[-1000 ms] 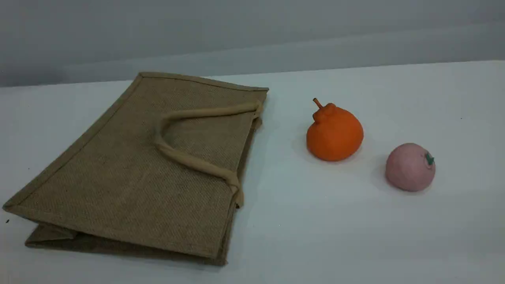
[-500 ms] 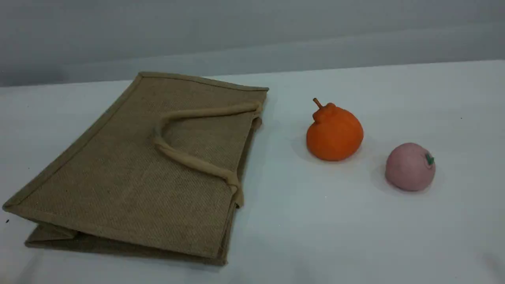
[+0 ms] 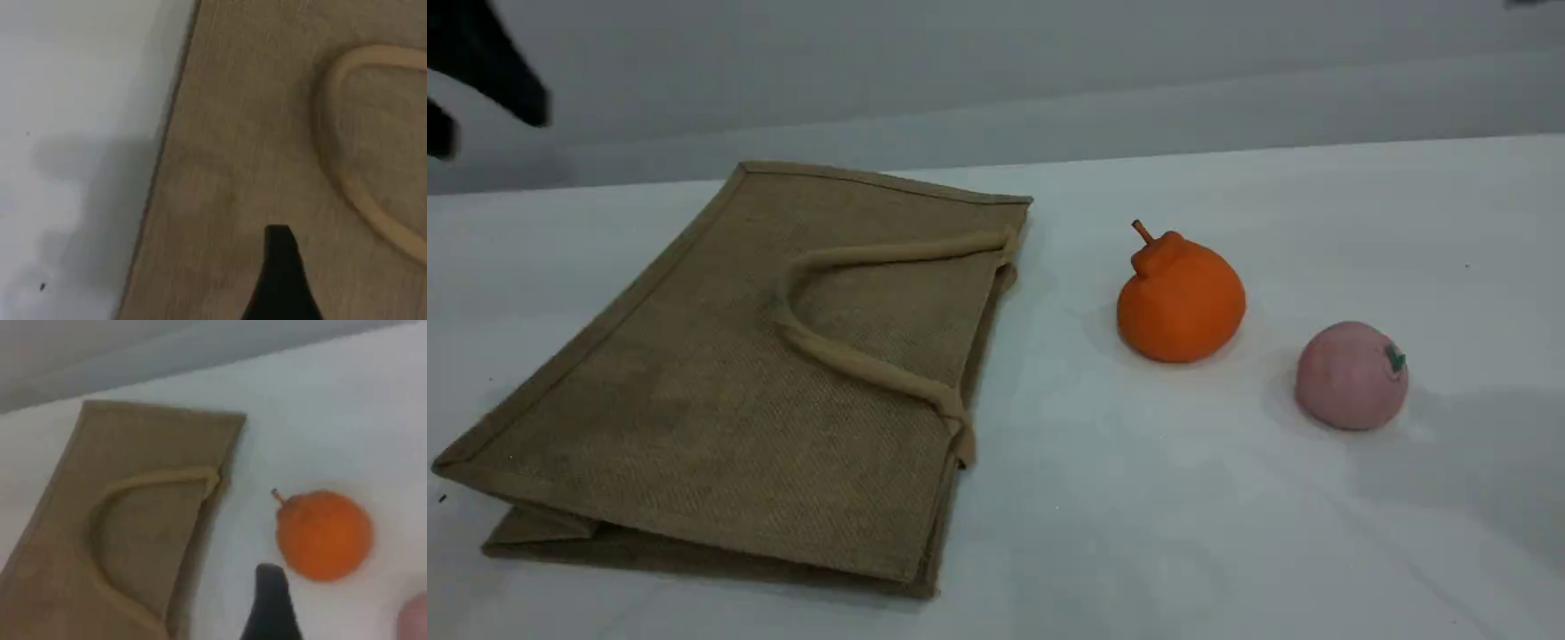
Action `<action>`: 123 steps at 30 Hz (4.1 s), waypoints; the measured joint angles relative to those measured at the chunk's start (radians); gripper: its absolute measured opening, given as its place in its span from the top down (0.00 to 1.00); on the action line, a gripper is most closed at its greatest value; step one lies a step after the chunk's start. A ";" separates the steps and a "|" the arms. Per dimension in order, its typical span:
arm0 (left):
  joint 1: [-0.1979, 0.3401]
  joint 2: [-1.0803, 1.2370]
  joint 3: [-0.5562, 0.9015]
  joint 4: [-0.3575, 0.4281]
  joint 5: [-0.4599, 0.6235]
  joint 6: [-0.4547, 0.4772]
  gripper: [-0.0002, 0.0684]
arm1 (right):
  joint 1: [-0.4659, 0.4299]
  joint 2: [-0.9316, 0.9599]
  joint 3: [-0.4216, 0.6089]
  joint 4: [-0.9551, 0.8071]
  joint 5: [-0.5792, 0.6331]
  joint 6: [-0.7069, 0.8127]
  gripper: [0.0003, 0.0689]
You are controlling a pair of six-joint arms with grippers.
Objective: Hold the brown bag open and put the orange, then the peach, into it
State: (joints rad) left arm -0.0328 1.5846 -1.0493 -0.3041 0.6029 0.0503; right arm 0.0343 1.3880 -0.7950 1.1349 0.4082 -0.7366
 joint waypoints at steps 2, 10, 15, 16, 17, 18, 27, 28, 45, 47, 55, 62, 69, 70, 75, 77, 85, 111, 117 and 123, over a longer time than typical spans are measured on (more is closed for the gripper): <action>0.000 0.079 -0.042 -0.010 0.004 0.000 0.33 | 0.023 0.068 -0.009 0.080 0.001 -0.075 0.34; -0.061 0.366 -0.230 -0.013 0.025 0.013 0.33 | 0.109 0.216 -0.032 0.279 0.005 -0.248 0.34; -0.096 0.490 -0.344 -0.013 0.064 0.013 0.33 | 0.109 0.221 -0.033 0.282 0.006 -0.263 0.34; -0.103 0.506 -0.365 -0.011 0.066 0.013 0.33 | 0.109 0.221 -0.033 0.282 0.006 -0.263 0.34; -0.111 0.525 -0.380 -0.011 0.067 0.013 0.33 | 0.109 0.221 -0.033 0.281 0.006 -0.263 0.34; -0.118 0.544 -0.397 -0.011 0.067 0.013 0.33 | 0.109 0.221 -0.033 0.281 0.007 -0.263 0.34; -0.138 0.669 -0.502 -0.014 0.069 -0.015 0.33 | 0.109 0.221 -0.033 0.281 0.010 -0.265 0.34; -0.141 0.685 -0.514 -0.017 0.070 -0.015 0.33 | 0.109 0.221 -0.033 0.281 0.010 -0.266 0.34; -0.163 0.768 -0.617 -0.013 0.172 -0.025 0.89 | 0.107 0.221 -0.043 0.313 -0.015 -0.305 0.34; -0.163 0.767 -0.667 -0.011 0.230 -0.006 0.89 | 0.108 0.228 -0.054 0.355 -0.040 -0.345 0.34; -0.168 0.766 -0.975 -0.065 0.562 0.078 0.89 | 0.108 0.352 -0.095 0.473 -0.053 -0.533 0.34; -0.171 0.630 -1.121 -0.172 0.624 0.131 0.89 | 0.108 0.451 -0.144 0.562 -0.074 -0.665 0.34; -0.203 0.478 -1.117 -0.167 0.624 0.139 0.89 | 0.108 0.493 -0.167 0.595 -0.071 -0.732 0.34; -0.210 0.459 -1.117 -0.167 0.624 0.151 0.89 | 0.108 0.498 -0.172 0.595 -0.073 -0.748 0.34; -0.240 0.388 -1.076 -0.168 0.621 0.165 0.89 | 0.109 0.501 -0.191 0.613 -0.129 -0.827 0.34; -0.240 0.370 -1.046 -0.167 0.619 0.172 0.89 | 0.109 0.501 -0.198 0.611 -0.166 -0.836 0.34; -0.240 0.246 -0.852 -0.071 0.615 0.184 0.89 | 0.109 0.501 -0.201 0.611 -0.185 -0.835 0.34; -0.238 0.093 -0.732 -0.092 0.619 0.283 0.89 | 0.109 0.753 -0.328 0.609 -0.117 -0.832 0.34; -0.238 0.093 -0.733 -0.092 0.619 0.282 0.89 | 0.109 0.810 -0.334 0.610 -0.026 -0.834 0.34; -0.238 0.093 -0.733 -0.092 0.619 0.281 0.89 | 0.114 0.851 -0.349 0.611 -0.033 -0.834 0.38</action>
State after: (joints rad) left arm -0.2712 1.6778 -1.7822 -0.3959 1.2216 0.3309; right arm 0.1484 2.2395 -1.1436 1.7460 0.3753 -1.5706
